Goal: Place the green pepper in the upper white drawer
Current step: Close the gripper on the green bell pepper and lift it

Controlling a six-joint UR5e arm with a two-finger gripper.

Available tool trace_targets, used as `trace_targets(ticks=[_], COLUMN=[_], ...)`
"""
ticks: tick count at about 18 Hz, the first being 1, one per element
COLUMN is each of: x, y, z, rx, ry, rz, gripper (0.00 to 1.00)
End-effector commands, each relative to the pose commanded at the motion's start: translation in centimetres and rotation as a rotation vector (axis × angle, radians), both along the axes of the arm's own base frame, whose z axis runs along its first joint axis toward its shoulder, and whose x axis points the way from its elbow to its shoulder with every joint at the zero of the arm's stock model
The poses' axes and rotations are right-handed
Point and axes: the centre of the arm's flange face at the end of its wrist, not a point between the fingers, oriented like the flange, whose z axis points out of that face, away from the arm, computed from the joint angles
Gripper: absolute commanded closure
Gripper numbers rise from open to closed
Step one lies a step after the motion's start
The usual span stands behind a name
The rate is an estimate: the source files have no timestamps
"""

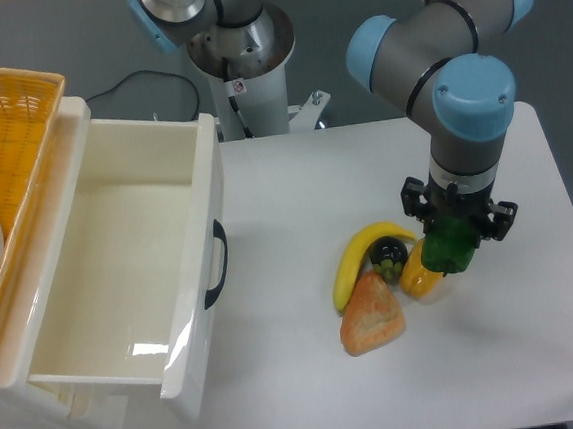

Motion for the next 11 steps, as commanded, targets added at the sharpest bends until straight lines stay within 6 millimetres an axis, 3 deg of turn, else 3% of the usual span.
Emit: trace_targets(ticks=[8,11], x=[1.4,2.8], y=[0.6,0.8], z=[2.8,5.4], rx=[0.112,0.192], ry=[-0.014,-0.02], rz=[0.111,0.152], gripper=[0.72,0.72])
